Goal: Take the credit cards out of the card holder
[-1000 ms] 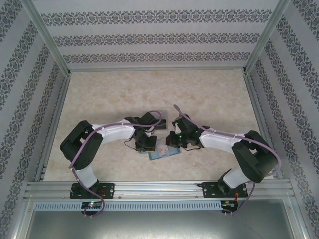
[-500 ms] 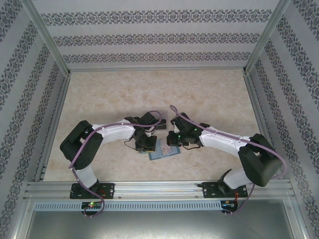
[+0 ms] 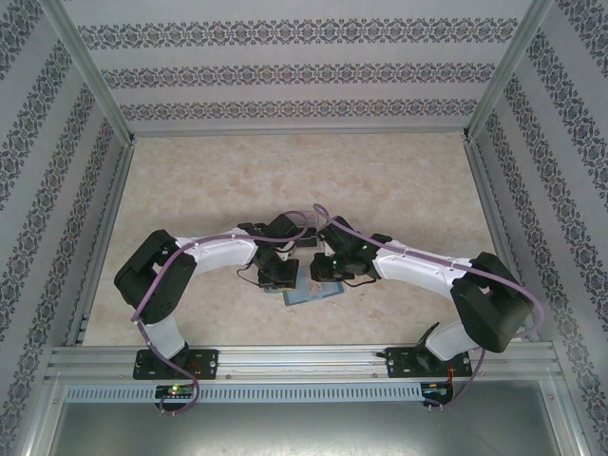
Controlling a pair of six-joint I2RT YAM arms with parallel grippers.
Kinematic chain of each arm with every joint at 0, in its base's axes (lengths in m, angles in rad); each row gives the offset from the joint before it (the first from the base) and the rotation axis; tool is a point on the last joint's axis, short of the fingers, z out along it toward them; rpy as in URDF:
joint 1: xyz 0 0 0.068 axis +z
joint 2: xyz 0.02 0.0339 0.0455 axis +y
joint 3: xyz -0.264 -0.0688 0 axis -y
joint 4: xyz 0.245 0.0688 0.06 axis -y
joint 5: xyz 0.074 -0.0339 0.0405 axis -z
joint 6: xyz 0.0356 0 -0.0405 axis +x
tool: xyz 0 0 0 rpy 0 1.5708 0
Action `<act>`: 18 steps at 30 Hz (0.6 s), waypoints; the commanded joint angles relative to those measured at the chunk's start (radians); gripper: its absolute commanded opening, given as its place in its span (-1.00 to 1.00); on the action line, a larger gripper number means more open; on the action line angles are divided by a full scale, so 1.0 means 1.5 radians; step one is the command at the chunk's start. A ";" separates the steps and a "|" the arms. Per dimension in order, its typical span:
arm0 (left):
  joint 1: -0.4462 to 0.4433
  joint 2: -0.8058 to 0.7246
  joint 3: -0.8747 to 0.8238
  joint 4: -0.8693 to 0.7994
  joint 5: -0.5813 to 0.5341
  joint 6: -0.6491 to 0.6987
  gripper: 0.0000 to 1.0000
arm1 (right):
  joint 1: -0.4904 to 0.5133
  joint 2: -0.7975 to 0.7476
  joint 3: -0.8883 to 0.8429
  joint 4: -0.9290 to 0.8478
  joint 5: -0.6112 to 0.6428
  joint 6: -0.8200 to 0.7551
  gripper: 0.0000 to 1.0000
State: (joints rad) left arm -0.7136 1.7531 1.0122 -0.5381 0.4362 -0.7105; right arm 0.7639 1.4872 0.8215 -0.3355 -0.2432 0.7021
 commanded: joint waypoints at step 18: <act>-0.004 0.004 0.011 -0.092 -0.082 0.054 -1.00 | 0.013 -0.024 0.028 -0.095 0.072 -0.005 -0.86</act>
State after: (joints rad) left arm -0.7136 1.7508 1.0218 -0.5678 0.4065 -0.6727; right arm 0.7708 1.4792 0.8444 -0.4263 -0.1795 0.6998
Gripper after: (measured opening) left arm 0.041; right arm 0.072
